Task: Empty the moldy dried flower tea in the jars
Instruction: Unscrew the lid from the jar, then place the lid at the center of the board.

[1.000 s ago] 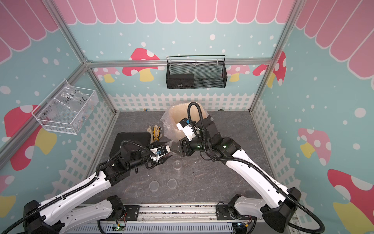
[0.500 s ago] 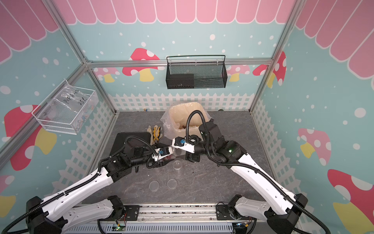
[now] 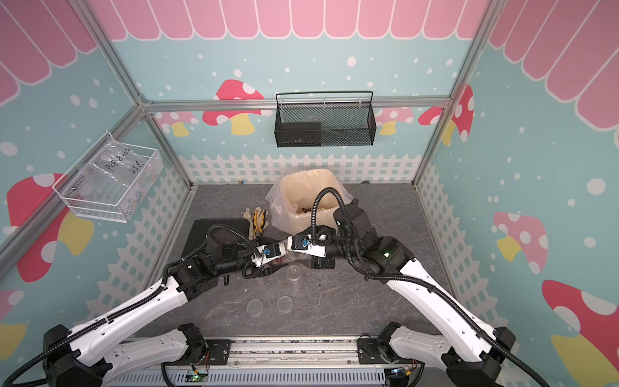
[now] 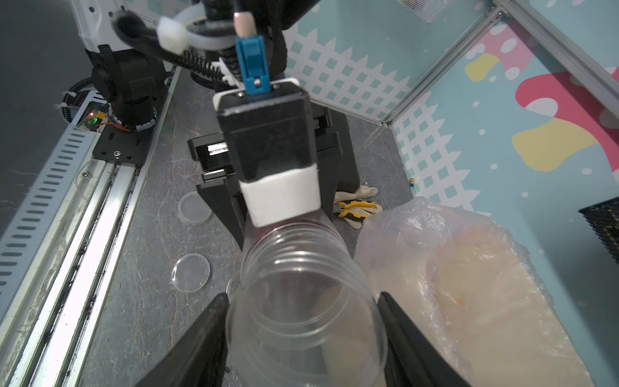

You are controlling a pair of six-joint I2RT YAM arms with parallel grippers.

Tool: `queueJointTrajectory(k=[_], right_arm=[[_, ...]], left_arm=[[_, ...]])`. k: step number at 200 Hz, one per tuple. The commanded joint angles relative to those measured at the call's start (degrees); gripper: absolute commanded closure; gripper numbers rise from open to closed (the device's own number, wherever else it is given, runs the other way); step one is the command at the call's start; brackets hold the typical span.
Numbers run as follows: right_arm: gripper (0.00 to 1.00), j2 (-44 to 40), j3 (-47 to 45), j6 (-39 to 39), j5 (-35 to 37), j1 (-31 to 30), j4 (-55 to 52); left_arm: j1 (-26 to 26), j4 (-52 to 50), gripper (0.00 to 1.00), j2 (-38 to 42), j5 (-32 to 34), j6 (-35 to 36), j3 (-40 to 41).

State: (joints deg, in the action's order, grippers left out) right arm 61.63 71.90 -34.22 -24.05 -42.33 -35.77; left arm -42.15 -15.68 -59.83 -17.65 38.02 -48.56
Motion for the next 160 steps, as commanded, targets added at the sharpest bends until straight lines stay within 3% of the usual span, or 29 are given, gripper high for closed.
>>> queueJointTrajectory(k=[1,34,61,111,160], right_arm=[[0.91,-3.08,-1.25,3.73,0.65,0.58,4.29],[0.86,-6.29,-4.05,12.5,3.77,0.6,4.94],[0.8,-8.84,-8.02,26.02,11.09,0.59,3.72],[0.8,-9.9,-17.01,49.82,23.94,0.65,-1.94],[0.77,-11.43,-26.8,65.72,24.12,0.58,-2.87]], left_arm=[[-0.75,-1.28,0.89,0.86,-1.58,1.93,0.12],[-0.74,-0.04,0.89,1.49,-0.56,1.39,0.52],[-0.77,2.1,0.89,2.66,0.98,0.76,1.31],[-0.77,5.22,0.9,3.89,1.31,-0.33,2.24],[-0.75,5.87,0.9,4.28,1.19,-0.53,2.63]])
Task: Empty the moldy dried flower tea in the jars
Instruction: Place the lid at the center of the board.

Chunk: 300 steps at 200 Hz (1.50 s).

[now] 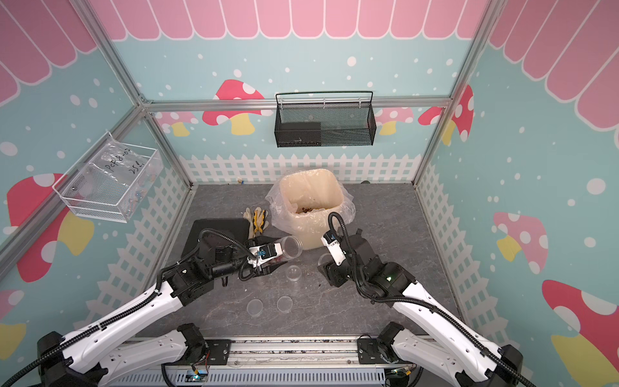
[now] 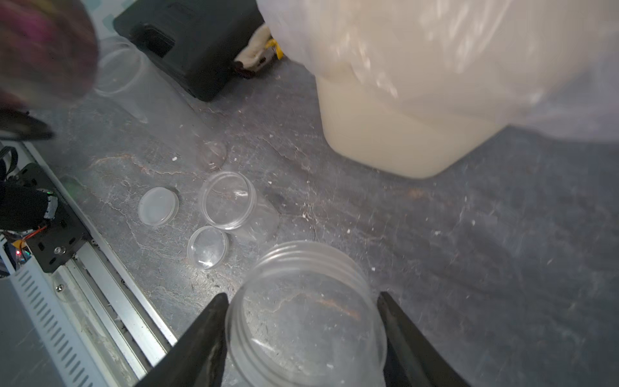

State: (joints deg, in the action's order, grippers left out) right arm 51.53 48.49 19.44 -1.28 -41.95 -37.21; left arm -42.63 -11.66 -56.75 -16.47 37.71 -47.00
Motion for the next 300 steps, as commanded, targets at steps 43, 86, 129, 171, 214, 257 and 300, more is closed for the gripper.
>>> queueJointTrajectory(k=[43,86,129,171,214,257,300], right_arm=[[0.77,0.57,-12.23,20.14,-0.62,0.21,0.48],[0.76,1.2,-18.34,24.55,-1.99,0.21,4.51],[0.74,4.72,-20.89,26.08,-3.87,-0.05,8.11],[0.68,6.46,-22.19,26.88,-5.36,-0.63,10.32],[0.6,8.22,-22.5,26.54,-5.45,-0.96,10.31],[0.53,8.68,-22.47,26.19,-5.75,-1.0,10.37],[0.44,9.04,-22.64,26.17,-6.05,-1.04,10.4]], left_arm=[[-0.27,2.39,0.9,1.25,0.41,0.07,1.48],[-0.26,2.52,0.9,1.31,0.35,0.25,1.48],[-0.26,2.6,0.9,1.41,0.28,-0.01,1.48],[-0.3,2.7,0.9,1.73,0.48,-0.03,1.48],[-0.26,2.72,0.9,1.53,0.65,0.08,1.52],[-0.3,2.7,0.9,1.47,0.78,0.12,1.56],[-0.26,2.78,0.9,1.48,1.01,0.16,1.65]])
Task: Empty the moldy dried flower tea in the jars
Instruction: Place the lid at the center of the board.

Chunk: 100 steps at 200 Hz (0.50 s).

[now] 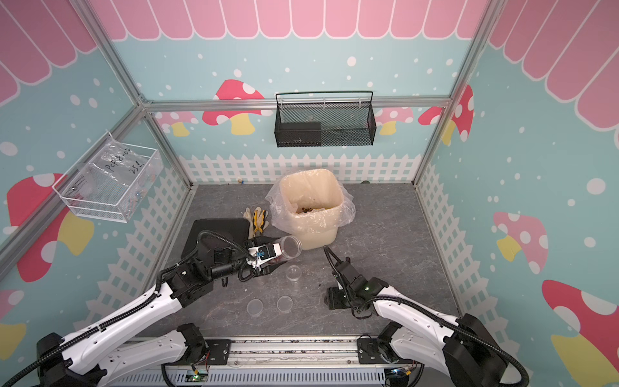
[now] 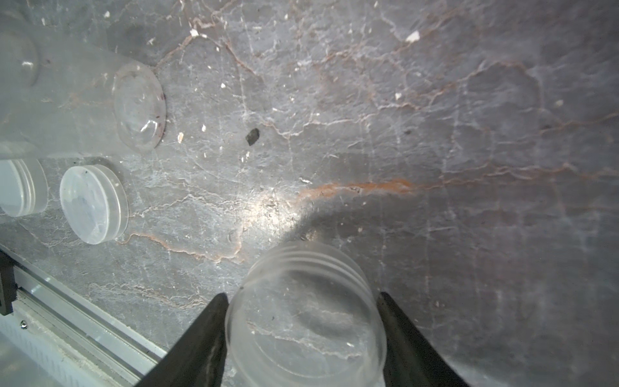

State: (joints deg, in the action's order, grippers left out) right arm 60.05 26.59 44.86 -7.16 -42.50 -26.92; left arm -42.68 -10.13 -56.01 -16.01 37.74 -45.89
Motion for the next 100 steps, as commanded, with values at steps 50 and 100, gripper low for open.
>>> queueJointTrajectory(k=[50,100], right_arm=[[0.36,0.44,-0.57,0.4,-0.47,-0.48,0.02],[0.24,0.28,-0.22,-0.2,-0.25,-0.48,0.02]], left_arm=[[-0.24,1.26,0.9,0.87,0.52,0.14,0.54],[-0.21,1.27,0.9,0.73,0.54,0.06,0.36]])
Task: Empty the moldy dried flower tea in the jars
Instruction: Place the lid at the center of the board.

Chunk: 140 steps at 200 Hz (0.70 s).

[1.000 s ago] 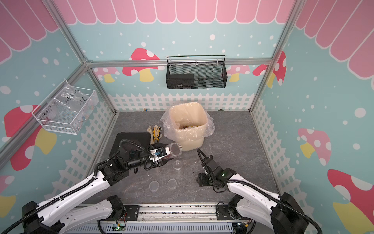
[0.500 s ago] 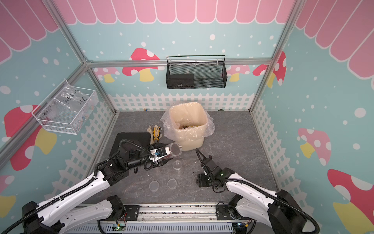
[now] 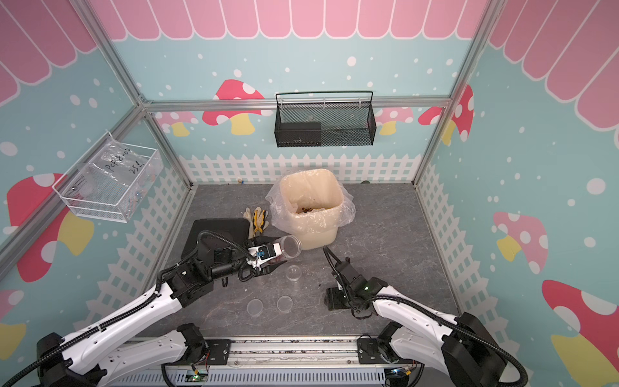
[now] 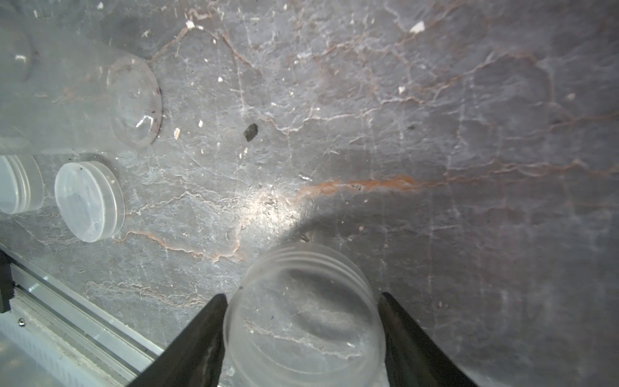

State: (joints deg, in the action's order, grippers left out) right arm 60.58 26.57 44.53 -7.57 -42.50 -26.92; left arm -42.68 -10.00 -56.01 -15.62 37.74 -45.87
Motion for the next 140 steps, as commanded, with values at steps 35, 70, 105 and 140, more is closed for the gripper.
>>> queueJointTrajectory(k=[35,70,105,140], right_arm=[[0.18,0.23,0.22,-0.32,0.31,-0.48,-0.05],[0.18,-0.99,1.68,-1.0,1.78,-0.52,-0.78],[0.17,-5.43,4.9,-2.88,7.2,-0.52,-1.61],[0.17,-12.01,8.37,-7.13,14.66,-0.48,-1.01]], left_arm=[[-0.22,1.17,0.9,0.62,0.08,-0.05,0.25],[-0.22,1.2,0.9,0.7,0.69,-0.18,-0.31],[-0.26,0.97,0.9,1.21,2.76,-1.8,-2.28],[-0.21,-0.17,0.9,2.26,6.96,-2.84,-5.68]])
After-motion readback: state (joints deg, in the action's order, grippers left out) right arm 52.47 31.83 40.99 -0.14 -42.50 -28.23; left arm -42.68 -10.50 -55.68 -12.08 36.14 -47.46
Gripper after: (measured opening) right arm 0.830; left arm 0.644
